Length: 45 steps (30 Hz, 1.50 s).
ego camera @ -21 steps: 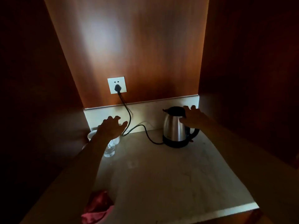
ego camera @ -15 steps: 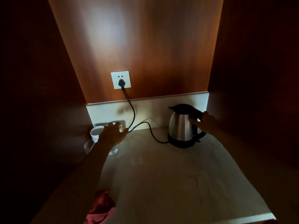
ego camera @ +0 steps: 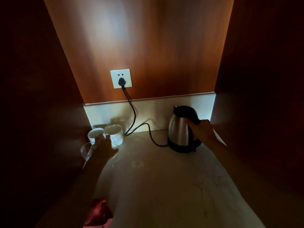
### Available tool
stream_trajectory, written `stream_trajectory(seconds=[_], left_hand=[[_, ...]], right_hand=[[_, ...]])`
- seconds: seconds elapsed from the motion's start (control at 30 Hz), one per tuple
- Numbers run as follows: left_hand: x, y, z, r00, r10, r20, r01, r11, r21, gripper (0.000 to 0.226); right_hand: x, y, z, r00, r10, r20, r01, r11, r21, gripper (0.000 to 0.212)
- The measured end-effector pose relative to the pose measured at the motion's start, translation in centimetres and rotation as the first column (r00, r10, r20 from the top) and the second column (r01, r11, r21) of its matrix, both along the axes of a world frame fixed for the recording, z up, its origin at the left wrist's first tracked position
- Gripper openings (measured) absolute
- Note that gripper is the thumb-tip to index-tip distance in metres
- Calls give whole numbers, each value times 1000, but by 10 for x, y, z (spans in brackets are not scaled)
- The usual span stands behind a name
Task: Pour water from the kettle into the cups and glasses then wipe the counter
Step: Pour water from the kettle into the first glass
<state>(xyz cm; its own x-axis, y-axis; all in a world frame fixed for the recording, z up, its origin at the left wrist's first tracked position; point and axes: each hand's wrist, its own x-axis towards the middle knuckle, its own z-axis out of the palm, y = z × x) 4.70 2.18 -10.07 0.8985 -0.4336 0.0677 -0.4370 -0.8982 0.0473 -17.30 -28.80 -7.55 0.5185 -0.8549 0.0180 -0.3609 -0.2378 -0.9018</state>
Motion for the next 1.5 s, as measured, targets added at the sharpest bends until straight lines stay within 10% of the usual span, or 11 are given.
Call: stream_trajectory(seconds=[0.27, 0.73, 1.23, 1.5], left_hand=[[19, -1, 8, 999, -44, 12, 42, 992, 117, 75], [-56, -27, 20, 952, -280, -125, 225, 915, -336, 78], [-111, -15, -6, 938, -332, -94, 292, 909, -298, 85], [-109, -9, -39, 899, -327, -292, 44, 730, -682, 103]], right_hand=[[2, -11, -2, 999, 25, 30, -26, 1000, 14, 55], [-2, -8, -1, 998, 18, 59, -18, 1000, -7, 55], [-7, 1, 5, 998, 11, 62, -11, 1000, 11, 55], [-8, 6, 4, 982, -54, 180, 28, 989, 147, 65]])
